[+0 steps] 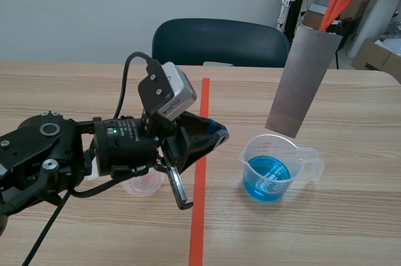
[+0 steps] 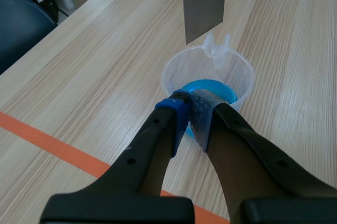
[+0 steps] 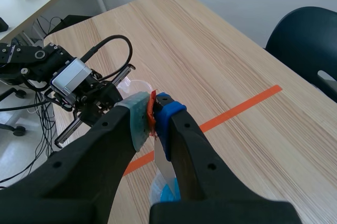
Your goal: Do the redox reaction experiment. lower the plate into the blue solution
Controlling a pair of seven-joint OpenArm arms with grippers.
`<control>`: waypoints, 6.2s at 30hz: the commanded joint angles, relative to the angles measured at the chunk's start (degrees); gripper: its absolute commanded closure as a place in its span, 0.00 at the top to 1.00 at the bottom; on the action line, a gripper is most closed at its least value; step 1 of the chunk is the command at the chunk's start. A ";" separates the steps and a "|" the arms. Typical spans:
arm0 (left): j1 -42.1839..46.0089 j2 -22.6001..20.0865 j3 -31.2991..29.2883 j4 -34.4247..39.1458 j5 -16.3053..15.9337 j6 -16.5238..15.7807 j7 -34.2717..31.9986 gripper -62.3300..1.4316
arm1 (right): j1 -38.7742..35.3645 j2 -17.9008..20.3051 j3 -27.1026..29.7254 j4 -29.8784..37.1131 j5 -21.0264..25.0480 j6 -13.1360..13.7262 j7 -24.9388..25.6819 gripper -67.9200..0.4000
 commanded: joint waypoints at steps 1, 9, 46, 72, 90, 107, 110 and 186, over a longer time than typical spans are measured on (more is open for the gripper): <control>-0.17 0.02 -0.28 1.09 -0.59 -0.13 -1.46 0.09 | 0.70 0.63 0.85 0.52 0.62 0.70 1.07 0.01; -0.15 0.00 -0.28 1.09 -0.59 -0.13 -1.57 0.09 | 0.70 0.63 0.85 0.52 0.62 0.70 1.05 0.01; 4.37 -3.93 -1.20 3.72 -1.03 -0.57 -1.88 0.17 | 0.68 0.63 0.85 0.50 0.62 0.70 0.81 0.01; 30.82 -9.09 -25.40 14.03 -0.52 -4.90 -14.21 0.19 | -3.82 -0.04 0.85 -0.35 -1.95 0.70 5.38 0.01; 46.75 -9.03 -33.70 14.43 6.99 -6.10 -29.38 0.56 | -4.13 -8.22 0.85 -10.05 -3.98 0.70 2.86 0.01; 56.59 -7.10 -36.28 12.13 9.20 -2.58 -38.73 0.88 | -7.45 -15.56 0.85 -15.50 -8.26 0.70 2.08 0.01; 57.33 -5.90 -37.68 9.97 13.81 -0.63 -44.28 0.88 | -7.96 -16.90 0.85 -17.05 -9.25 0.70 2.27 0.01; 56.15 -3.96 -38.21 -10.05 22.18 10.91 -78.07 0.87 | -10.27 -22.71 3.63 -23.04 -15.37 0.70 2.27 0.01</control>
